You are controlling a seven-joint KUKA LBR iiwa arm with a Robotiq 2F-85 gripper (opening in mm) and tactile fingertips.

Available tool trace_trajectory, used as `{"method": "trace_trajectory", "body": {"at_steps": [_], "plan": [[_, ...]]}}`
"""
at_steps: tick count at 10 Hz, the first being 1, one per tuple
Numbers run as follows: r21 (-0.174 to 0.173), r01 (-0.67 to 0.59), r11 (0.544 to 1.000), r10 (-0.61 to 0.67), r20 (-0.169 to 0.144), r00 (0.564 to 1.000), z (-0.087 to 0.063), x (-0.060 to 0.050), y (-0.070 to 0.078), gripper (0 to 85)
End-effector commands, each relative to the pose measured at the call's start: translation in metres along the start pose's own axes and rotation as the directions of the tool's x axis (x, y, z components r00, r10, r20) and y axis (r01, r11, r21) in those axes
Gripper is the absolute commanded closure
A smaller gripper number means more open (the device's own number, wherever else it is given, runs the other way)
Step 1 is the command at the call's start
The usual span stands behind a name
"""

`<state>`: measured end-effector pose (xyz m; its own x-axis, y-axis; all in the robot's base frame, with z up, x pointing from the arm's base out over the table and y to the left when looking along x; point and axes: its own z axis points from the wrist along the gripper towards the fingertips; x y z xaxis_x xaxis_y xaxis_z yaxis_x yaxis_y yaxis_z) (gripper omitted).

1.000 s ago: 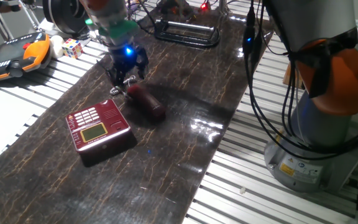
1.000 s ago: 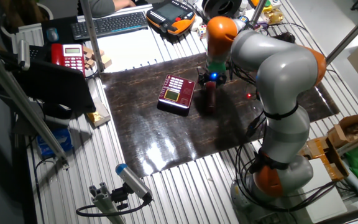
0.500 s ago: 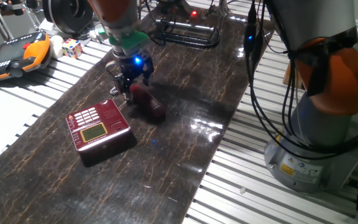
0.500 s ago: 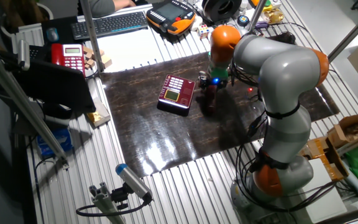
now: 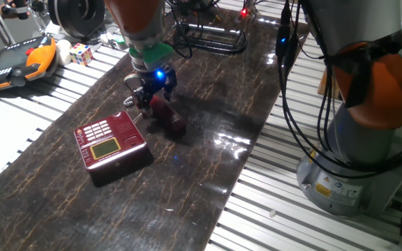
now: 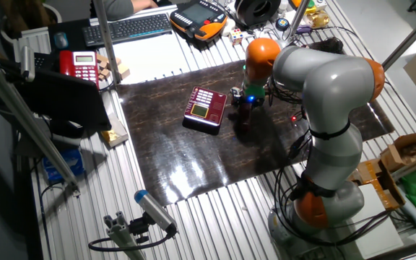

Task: Place the handset of the telephone on the corresponding phone cradle

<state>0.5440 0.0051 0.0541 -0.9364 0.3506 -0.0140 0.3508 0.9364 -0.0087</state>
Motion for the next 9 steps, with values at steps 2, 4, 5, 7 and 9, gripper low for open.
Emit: {"method": "trace_trajectory", "body": {"at_steps": [2,4,5,7,9], "plan": [[-0.006,0.003,1.000,-0.003,0.001,1.000,0.0038,0.0000,-0.0010,12.0],[-0.009,0.005,1.000,-0.005,0.003,1.000,0.0059,0.0012,-0.0018,14.0],[-0.011,0.008,1.000,-0.008,0.004,1.000,0.0086,0.0014,-0.0031,14.0],[-0.015,0.009,1.000,-0.009,0.004,1.000,0.0097,0.0014,-0.0028,16.0],[-0.021,0.011,1.000,-0.010,0.007,1.000,0.0101,0.0018,-0.0026,23.7]]}}
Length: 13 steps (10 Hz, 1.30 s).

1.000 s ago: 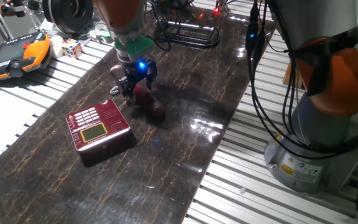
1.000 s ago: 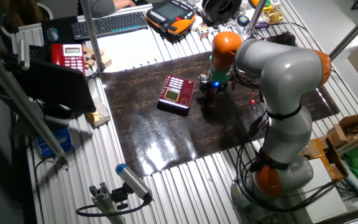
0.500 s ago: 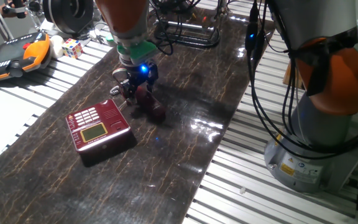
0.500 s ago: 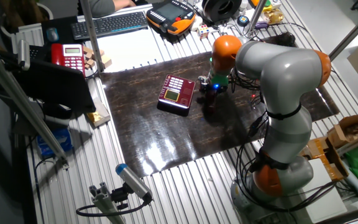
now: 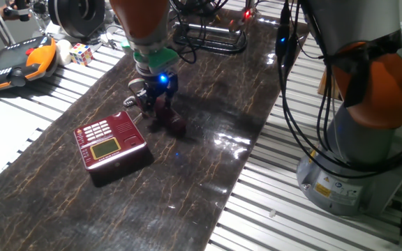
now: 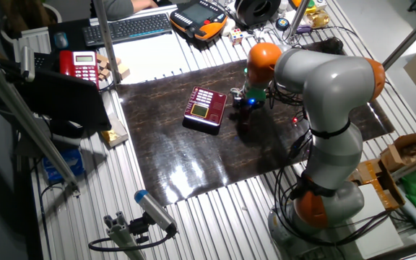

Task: Place the handset of the telephone on the corresponding phone cradle

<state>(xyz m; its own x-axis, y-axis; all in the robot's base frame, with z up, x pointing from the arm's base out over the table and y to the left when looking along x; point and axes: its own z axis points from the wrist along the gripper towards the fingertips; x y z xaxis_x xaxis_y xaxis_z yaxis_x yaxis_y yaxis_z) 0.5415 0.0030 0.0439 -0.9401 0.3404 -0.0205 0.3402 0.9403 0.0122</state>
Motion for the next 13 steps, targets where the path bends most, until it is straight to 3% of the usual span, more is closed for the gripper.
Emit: {"method": "trace_trajectory", "body": {"at_steps": [1,4,7,10,13], "plan": [[0.000,0.003,1.000,-0.003,0.000,1.000,0.000,0.000,0.000,25.7],[-0.005,0.022,1.000,-0.023,0.000,1.000,0.000,0.000,0.000,35.7],[-0.002,0.035,0.999,-0.035,-0.001,0.999,-0.009,0.000,0.003,36.3],[0.019,0.035,0.999,-0.035,-0.020,0.999,-0.041,0.004,0.016,36.3],[0.042,0.005,0.999,-0.004,-0.021,1.000,-0.074,0.006,0.044,36.0]]}}
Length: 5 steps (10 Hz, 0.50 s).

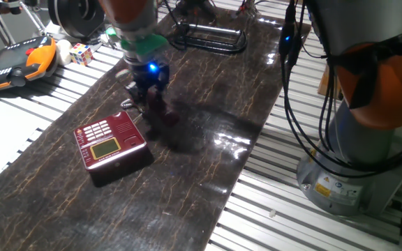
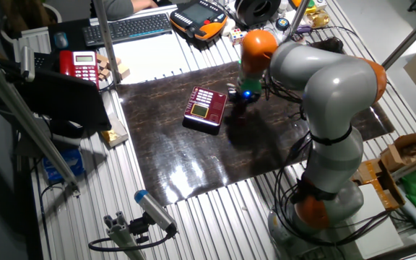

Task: Place the handset of the telephone on the corresponding phone cradle

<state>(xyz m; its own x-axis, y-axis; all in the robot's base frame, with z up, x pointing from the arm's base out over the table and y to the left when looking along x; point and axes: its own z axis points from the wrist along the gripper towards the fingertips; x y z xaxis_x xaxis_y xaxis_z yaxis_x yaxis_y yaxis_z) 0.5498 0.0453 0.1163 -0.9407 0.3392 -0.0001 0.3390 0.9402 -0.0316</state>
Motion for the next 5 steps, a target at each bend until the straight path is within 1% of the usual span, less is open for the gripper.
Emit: {"method": "trace_trajectory", "body": {"at_steps": [1,2,3,4,5], "plan": [[0.004,-0.011,1.000,0.011,-0.005,1.000,-0.012,0.000,0.011,36.0],[0.009,-0.025,1.000,0.025,-0.017,1.000,-0.023,-0.002,0.023,35.7],[0.004,-0.043,0.999,0.043,-0.026,0.999,-0.030,-0.002,0.031,35.7],[0.005,-0.055,0.998,0.055,-0.024,0.998,-0.032,-0.001,0.039,35.7],[0.004,-0.071,0.998,0.071,-0.025,0.997,-0.031,0.001,0.045,35.7]]}}
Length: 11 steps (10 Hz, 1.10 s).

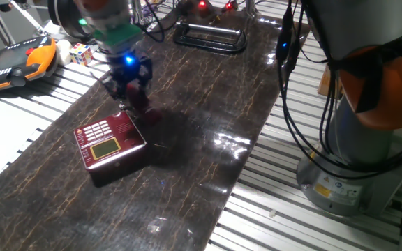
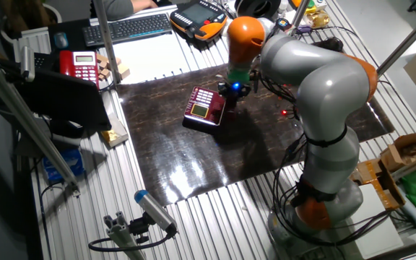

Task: Place the handset of the telephone on the corresponding phone cradle

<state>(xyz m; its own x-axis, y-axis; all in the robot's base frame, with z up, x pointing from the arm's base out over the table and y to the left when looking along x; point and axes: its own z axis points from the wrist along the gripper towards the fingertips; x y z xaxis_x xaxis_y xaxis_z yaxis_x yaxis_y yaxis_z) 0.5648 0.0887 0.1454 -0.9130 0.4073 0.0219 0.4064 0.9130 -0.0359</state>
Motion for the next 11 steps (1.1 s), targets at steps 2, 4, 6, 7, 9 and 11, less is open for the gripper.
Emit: {"method": "trace_trajectory", "body": {"at_steps": [2,4,6,7,9,11], "plan": [[0.000,-0.033,0.999,0.033,-0.002,0.999,0.003,0.001,0.008,35.3],[-0.001,-0.058,0.998,0.058,0.000,0.998,0.010,-0.002,0.018,35.7],[-0.010,-0.050,0.999,0.050,0.000,0.999,0.017,-0.006,0.020,35.7],[-0.013,-0.050,0.999,0.050,-0.003,0.999,0.018,-0.007,0.020,35.7],[-0.012,-0.050,0.999,0.049,-0.008,0.999,0.019,-0.008,0.020,35.7],[-0.012,-0.043,0.999,0.043,-0.015,0.999,0.020,-0.008,0.020,35.3]]}}
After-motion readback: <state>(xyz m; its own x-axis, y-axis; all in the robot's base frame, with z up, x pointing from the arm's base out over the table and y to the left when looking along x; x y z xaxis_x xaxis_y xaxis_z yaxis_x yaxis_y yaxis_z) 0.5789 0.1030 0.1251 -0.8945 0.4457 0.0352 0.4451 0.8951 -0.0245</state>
